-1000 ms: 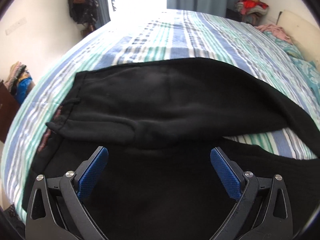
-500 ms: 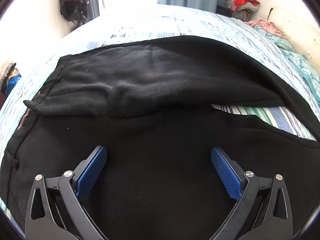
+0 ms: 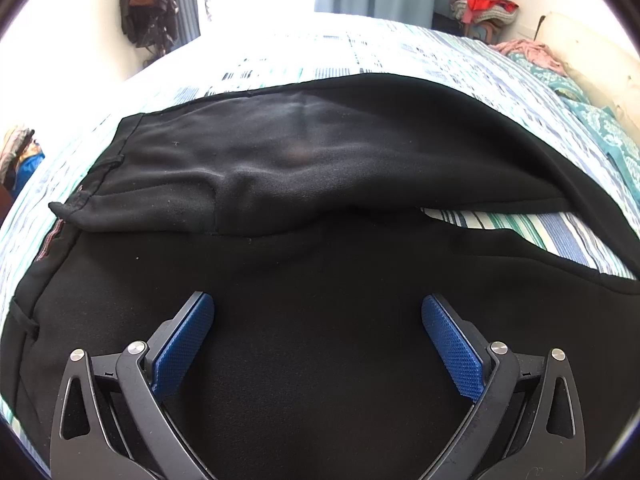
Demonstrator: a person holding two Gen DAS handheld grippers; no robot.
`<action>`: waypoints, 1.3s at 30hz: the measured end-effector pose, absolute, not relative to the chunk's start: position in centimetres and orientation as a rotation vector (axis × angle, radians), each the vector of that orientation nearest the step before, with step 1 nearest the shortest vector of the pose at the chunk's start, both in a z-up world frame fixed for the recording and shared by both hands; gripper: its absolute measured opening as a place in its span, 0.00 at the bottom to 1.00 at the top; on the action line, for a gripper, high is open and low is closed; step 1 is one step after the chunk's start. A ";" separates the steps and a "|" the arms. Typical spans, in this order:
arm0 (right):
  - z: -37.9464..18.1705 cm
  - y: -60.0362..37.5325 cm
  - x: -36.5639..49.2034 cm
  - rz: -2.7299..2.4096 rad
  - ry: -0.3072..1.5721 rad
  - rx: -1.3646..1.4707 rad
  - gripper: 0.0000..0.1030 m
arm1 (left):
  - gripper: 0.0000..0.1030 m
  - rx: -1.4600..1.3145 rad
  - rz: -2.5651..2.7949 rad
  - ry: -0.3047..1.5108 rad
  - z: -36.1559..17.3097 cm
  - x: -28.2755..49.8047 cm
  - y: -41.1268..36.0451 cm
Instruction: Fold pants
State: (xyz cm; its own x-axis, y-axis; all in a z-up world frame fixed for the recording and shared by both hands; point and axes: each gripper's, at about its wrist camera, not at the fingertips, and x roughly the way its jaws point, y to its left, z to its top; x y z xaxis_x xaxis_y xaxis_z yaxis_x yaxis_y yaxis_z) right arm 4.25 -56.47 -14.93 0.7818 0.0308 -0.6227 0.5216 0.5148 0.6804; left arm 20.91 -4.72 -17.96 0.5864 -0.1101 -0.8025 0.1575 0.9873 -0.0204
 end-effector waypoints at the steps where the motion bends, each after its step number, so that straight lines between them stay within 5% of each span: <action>1: -15.0 -56.9 4.3 -0.345 0.603 1.016 0.77 | 1.00 0.055 -0.156 0.931 -17.9 20.9 -4.7; 4: -15.2 -58.0 5.0 -0.394 0.551 1.047 0.75 | 1.00 0.056 -0.155 0.932 -17.9 20.9 -4.7; 6: -15.4 -58.6 5.3 -0.432 0.542 1.049 0.62 | 1.00 0.057 -0.155 0.932 -17.9 20.9 -4.7; 9: -15.8 -59.5 5.2 -0.479 0.553 1.055 0.07 | 1.00 0.054 -0.156 0.934 -17.9 20.9 -4.7; 15: -9.6 -58.2 3.9 -0.330 0.434 0.937 0.06 | 0.99 -0.031 -0.195 1.126 -15.1 23.5 -4.1; 20: -3.3 -55.4 2.6 -0.209 0.394 0.749 0.06 | 0.99 -0.345 -0.238 1.068 -10.3 30.8 -2.3; 28: 2.8 -53.2 -0.6 -0.053 0.329 0.680 0.06 | 0.98 -0.510 -0.184 1.270 -13.5 41.3 -5.2; 29: 3.4 -53.2 -0.9 -0.033 0.323 0.668 0.06 | 0.95 -0.550 -0.177 1.271 -13.8 41.6 -5.1; 31: 4.3 -53.0 -1.8 0.009 0.306 0.653 0.06 | 0.50 -0.622 -0.170 1.272 -14.2 41.8 -4.5; 32: 4.6 -53.1 -2.2 0.019 0.301 0.651 0.06 | 0.02 -0.646 -0.167 1.288 -14.3 41.7 -4.1; 39: 0.1 -58.6 -0.5 -0.128 0.426 0.681 0.06 | 0.06 -0.556 -0.308 0.992 -3.0 32.9 0.0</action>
State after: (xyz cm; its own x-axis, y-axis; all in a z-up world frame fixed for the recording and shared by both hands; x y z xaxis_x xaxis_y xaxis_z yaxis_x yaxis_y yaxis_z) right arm -0.49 -58.61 0.09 0.9065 0.0230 -0.4215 0.2514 0.7727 0.5829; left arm 32.95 0.03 -3.02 0.5199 -0.4872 -0.7016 -0.0035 0.8201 -0.5721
